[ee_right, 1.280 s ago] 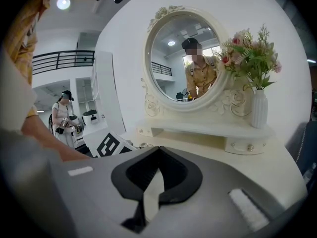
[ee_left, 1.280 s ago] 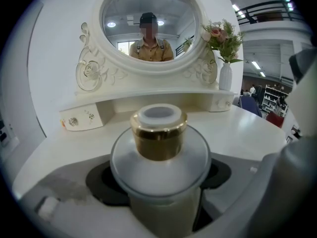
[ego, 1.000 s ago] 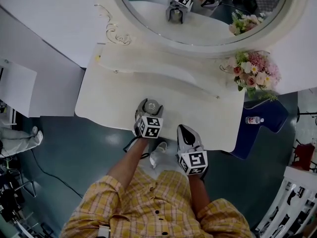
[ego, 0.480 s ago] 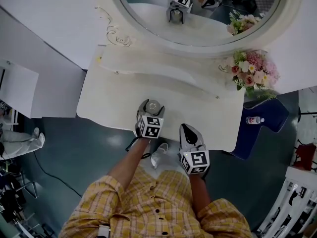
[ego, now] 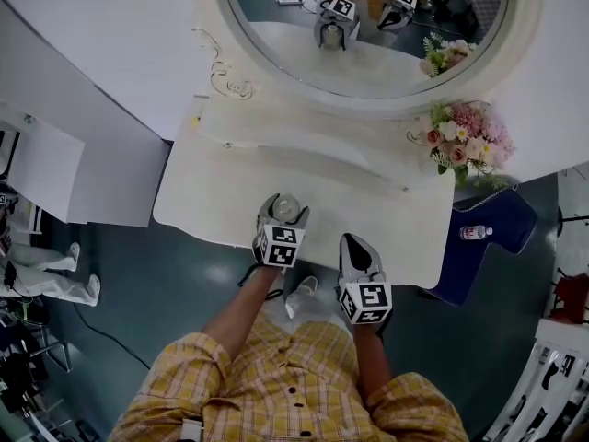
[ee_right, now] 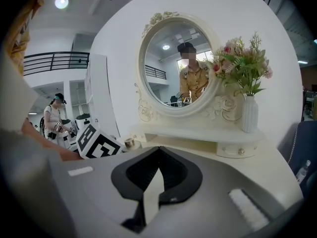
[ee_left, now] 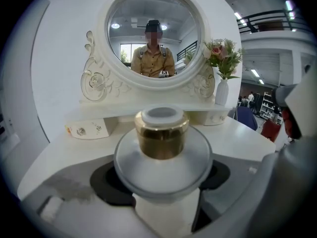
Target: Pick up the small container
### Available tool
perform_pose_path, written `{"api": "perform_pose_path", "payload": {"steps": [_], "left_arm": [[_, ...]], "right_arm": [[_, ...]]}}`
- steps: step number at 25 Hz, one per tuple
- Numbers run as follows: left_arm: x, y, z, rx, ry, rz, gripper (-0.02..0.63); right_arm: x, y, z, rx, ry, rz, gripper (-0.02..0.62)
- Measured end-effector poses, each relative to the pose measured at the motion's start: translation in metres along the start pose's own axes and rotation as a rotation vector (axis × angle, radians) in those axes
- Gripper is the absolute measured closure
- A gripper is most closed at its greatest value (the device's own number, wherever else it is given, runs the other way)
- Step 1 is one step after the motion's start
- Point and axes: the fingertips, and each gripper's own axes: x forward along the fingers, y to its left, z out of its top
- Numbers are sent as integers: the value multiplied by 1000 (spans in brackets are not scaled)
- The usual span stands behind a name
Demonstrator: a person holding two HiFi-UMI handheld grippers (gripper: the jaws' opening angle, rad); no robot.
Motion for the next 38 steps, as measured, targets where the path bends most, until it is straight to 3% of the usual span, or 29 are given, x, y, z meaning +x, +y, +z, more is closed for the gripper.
{"api": "perform_pose_path", "payload": {"steps": [38], "left_arm": [[-137, -25, 75, 52, -213, -4, 258]], "right_arm": [[-53, 19, 55, -40, -127, 40, 594]]}}
